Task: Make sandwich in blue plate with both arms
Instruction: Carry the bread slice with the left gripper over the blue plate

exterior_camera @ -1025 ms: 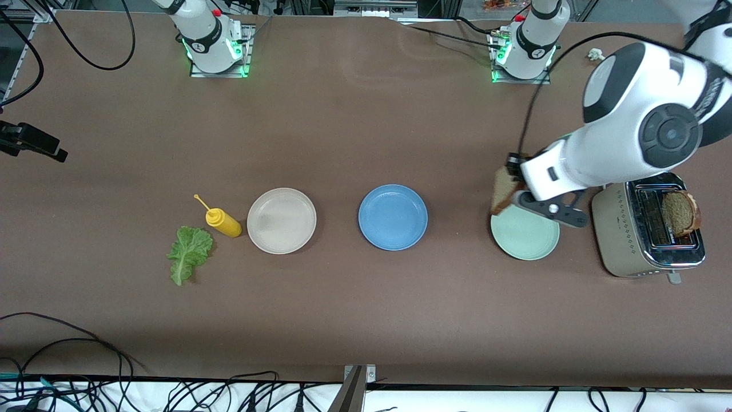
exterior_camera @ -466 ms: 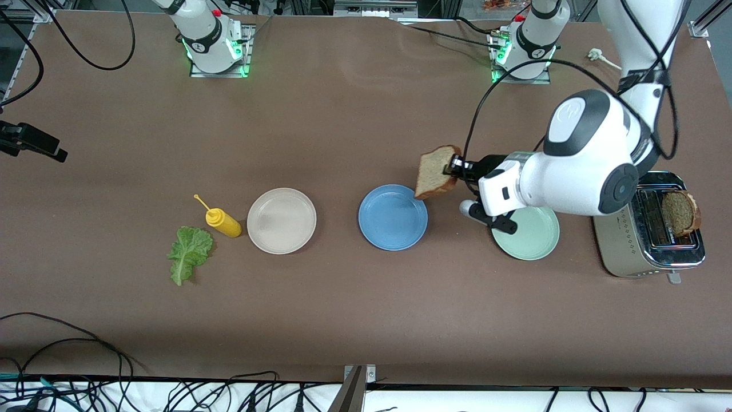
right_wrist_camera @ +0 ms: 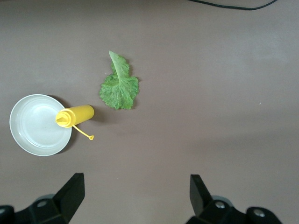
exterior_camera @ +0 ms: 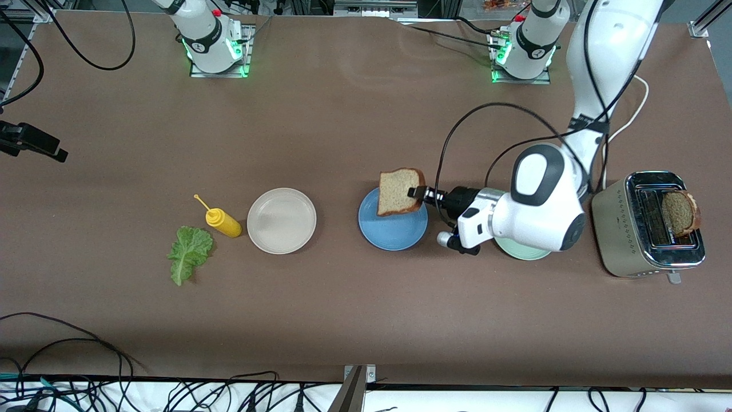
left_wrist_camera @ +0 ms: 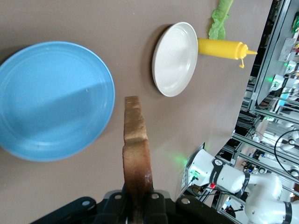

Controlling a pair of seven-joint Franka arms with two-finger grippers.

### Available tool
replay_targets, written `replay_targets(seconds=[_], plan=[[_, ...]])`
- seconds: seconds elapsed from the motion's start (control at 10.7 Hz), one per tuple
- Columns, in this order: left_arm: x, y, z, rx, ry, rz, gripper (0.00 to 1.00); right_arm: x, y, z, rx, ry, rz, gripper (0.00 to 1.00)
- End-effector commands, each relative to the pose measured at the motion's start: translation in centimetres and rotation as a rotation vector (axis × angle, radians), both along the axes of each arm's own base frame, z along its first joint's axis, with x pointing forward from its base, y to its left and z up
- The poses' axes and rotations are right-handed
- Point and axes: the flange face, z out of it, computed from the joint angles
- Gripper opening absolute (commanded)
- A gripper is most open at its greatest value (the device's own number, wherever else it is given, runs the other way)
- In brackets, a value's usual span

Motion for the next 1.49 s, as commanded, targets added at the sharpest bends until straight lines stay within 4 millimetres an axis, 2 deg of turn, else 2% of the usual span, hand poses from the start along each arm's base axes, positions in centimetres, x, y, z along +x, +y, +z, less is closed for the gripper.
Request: replay_targets(seconds=[0.0, 0.37, 0.56, 0.65, 0.75, 0.93, 1.21, 1.4], plan=[[-0.4, 0.1, -5.8, -0.085, -0.023, 0.055, 0.0, -0.1, 0.0, 0.6, -0.01, 0.003, 0.012, 1.0], [-1.8, 0.6, -11.7, -0.09, -0.035, 0.063, 0.0, -0.1, 0.0, 0.6, -0.011, 0.003, 0.012, 1.0], [-2.1, 1.6, -13.5, -0.108, -0.064, 0.029, 0.0, -0.1, 0.0, 0.6, -0.012, 0.003, 0.012, 1.0], [-2.0, 1.9, -13.7, -0.109, -0.064, 0.032, 0.08, -0.1, 0.0, 0.6, -0.012, 0.003, 0.012, 1.0], [-2.0, 1.7, -13.7, -0.108, -0.068, 0.034, 0.99, -0.1, -0.1, 0.6, -0.012, 0.003, 0.011, 1.0], [-1.8, 1.5, -13.1, -0.107, -0.085, 0.043, 1.0, -0.2, -0.2, 0.7, -0.012, 0.003, 0.009, 1.0], [-1.8, 0.0, -12.2, -0.183, -0.061, 0.107, 1.0, -0.2, -0.2, 0.7, -0.012, 0.003, 0.009, 1.0], [-1.0, 1.2, -10.3, -0.131, -0.12, 0.065, 1.0, -0.2, -0.6, 0.7, -0.012, 0.002, 0.003, 1.0]])
